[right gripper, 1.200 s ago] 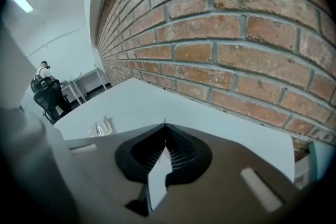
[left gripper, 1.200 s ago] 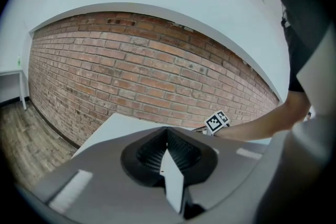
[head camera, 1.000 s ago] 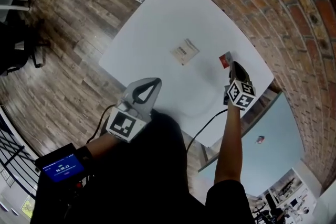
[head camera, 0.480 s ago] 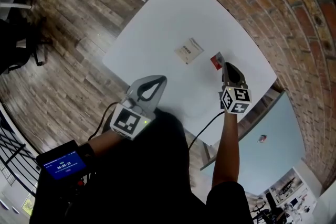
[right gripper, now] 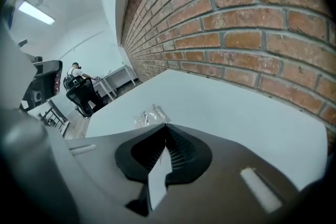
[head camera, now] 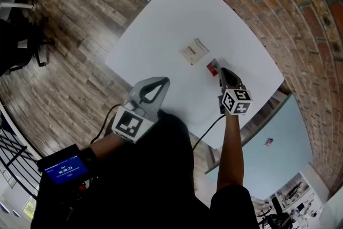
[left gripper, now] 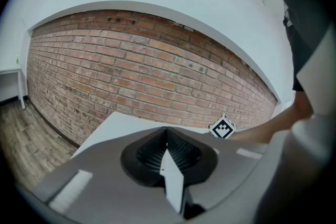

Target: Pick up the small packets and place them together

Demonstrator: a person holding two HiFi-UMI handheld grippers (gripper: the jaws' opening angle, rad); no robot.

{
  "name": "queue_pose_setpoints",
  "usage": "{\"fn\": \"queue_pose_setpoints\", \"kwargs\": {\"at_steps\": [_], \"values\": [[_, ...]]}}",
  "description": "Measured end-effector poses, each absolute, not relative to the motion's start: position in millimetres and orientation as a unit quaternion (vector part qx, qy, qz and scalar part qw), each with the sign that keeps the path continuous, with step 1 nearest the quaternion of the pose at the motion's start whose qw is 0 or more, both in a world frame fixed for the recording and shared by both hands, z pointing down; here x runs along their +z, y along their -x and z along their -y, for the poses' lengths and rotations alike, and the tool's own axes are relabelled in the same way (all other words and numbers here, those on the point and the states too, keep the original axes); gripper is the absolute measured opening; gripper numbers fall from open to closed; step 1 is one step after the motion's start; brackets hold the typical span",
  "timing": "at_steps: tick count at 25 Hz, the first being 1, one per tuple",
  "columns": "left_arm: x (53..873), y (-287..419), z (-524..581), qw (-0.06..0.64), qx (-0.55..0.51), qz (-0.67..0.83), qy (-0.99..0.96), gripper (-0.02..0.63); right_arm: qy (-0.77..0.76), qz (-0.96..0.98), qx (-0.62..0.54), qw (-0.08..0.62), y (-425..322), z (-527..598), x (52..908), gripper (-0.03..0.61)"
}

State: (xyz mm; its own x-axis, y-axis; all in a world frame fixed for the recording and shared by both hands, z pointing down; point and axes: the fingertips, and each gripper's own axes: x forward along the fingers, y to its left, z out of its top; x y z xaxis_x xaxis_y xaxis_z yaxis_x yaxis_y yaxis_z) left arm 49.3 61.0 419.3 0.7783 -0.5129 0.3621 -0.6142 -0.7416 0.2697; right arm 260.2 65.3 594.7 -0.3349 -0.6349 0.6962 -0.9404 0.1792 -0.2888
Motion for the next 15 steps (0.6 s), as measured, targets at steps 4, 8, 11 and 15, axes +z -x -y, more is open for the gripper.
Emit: {"fn": "queue_pose_setpoints", "kwargs": {"at_steps": [4,8,11,15], "values": [[421,-44,-56,0.196,0.132,0.316,-0.919,0.0,-0.527,0.726,0.386,0.214,-260,-71,617,0.003],[424,-42,-55,0.2,0.134,0.318,-0.917,0.0,-0.54,0.706,0.405,0.214,-267,-75,638,0.006],[421,-41,-53,0.197,0.13,0.323,-0.917,0.0,-0.547,0.695,0.42,0.206,-270,-78,645,0.089],[409,-49,-59,0.136,0.14,0.296,-0.935,0.0,-0.546,0.709,0.351,0.276,-271,-83,640,0.127]]}}
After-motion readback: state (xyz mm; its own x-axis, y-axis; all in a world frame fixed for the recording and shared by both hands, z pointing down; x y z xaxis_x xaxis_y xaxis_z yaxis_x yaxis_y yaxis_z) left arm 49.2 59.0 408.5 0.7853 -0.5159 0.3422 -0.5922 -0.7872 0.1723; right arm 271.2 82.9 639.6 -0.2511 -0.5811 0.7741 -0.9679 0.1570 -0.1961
